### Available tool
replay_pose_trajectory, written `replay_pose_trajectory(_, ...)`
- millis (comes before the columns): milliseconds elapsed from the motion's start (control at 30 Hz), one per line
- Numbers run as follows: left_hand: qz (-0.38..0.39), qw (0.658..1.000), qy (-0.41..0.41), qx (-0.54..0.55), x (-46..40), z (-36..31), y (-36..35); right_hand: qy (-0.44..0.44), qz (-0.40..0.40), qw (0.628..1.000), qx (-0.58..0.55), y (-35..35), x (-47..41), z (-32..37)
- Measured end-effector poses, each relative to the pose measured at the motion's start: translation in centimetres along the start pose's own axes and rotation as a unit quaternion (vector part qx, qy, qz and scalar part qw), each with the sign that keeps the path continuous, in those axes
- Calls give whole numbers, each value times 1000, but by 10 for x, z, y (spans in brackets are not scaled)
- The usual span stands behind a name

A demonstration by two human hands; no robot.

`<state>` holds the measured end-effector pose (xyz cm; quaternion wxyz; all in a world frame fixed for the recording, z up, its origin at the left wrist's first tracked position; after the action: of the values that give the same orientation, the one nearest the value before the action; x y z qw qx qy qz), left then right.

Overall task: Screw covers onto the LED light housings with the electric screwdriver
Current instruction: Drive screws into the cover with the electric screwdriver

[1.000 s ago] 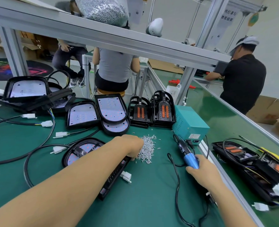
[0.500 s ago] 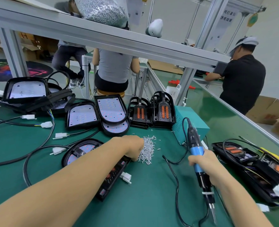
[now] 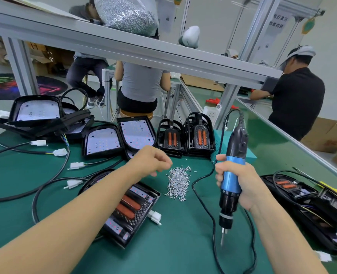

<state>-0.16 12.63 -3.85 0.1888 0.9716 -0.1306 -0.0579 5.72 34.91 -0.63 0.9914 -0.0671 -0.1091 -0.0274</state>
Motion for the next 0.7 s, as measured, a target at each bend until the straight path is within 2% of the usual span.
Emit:
replay_pose_trajectory(133,-88,976,35,198,29,2,24,60,1,996,-69,-15,5,16)
replay_pose_trajectory(333,-101,897,90,420,80,16,17,120,27,968,-219,-45,16,37)
replay_pose_trajectory(467,-110,868,96,474,106,23,13,149,48,938,-310,-68,25,41)
replay_pose_trajectory(633,-116,869,90,473,125,25,13,200,61,904,-373,-92,33,46)
replay_pose_trajectory(700,-119,858,90,492,130,25,11,215,67,895,-386,-102,37,49)
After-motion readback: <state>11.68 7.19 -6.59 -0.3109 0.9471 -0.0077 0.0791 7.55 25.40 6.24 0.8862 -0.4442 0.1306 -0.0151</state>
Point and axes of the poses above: each hand's wrist, its own x-axis away from the middle knuckle, its own y-axis out of the back of the hand, z = x × y, the point moved 6 cm from there along -x, towards the middle knuckle, and after that the axes turned 7 degrees about -y, right-handed, at the moved point
